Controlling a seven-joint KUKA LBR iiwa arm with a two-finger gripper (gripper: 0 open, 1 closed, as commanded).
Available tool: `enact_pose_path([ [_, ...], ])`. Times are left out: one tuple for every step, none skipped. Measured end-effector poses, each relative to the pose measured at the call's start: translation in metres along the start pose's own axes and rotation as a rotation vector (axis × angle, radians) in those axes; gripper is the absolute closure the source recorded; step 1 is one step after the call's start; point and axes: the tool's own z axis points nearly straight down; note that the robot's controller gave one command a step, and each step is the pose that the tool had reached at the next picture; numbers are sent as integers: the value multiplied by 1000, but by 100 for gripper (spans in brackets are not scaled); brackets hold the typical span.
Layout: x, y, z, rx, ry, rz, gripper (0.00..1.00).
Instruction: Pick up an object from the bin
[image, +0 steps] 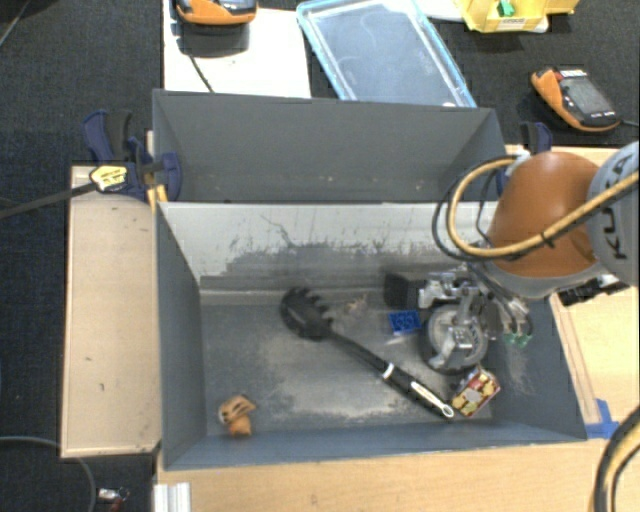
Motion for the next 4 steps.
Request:
enact_pose_path([
  [-2, 0, -4, 1, -8, -2, 0],
  [-31, 8, 34, 0, -15, 82, 0],
  [-36, 3, 35, 1, -18, 54, 0],
  [-45, 16, 43, 1, -25, 108, 0],
])
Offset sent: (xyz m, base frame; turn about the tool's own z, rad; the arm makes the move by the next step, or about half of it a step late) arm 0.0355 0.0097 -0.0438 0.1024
